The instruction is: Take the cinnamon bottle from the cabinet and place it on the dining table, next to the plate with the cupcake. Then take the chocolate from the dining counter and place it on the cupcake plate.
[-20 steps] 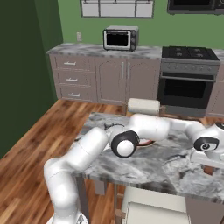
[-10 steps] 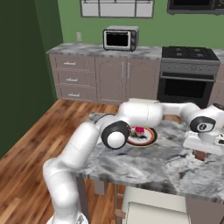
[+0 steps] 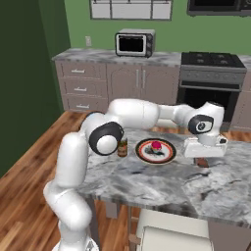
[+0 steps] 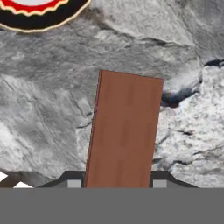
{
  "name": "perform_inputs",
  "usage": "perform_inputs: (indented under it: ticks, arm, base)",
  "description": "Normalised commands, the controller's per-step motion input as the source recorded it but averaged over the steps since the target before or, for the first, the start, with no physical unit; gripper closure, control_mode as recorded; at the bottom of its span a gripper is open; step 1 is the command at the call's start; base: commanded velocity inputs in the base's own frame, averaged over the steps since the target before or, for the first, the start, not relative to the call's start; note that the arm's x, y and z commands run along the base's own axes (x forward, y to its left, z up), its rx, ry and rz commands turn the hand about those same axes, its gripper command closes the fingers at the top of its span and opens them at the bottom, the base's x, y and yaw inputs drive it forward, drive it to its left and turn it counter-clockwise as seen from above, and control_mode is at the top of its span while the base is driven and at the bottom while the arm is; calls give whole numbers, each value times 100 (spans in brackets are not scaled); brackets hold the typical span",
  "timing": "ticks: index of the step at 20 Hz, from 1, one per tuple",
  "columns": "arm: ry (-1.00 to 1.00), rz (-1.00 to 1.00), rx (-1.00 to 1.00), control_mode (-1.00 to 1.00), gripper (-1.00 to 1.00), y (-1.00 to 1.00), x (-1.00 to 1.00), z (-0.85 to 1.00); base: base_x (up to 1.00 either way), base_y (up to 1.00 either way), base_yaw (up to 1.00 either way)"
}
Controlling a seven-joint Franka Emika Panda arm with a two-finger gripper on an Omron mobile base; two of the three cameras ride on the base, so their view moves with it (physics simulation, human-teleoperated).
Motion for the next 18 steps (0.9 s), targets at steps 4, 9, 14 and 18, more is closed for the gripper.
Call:
perform_inputs:
  ticks: [4, 9, 14, 18]
  arm:
    - [0, 46, -6, -100, 100, 100, 0, 6]
    - [1, 50, 0, -100, 100, 100, 5, 0]
    - [0, 40, 2, -100, 100, 97, 53, 9]
    - [-1, 21, 4, -100, 100, 52, 72, 1]
  base:
    - [0, 0, 0]
    - [0, 0, 0]
    - [0, 0, 0]
    - [0, 0, 0]
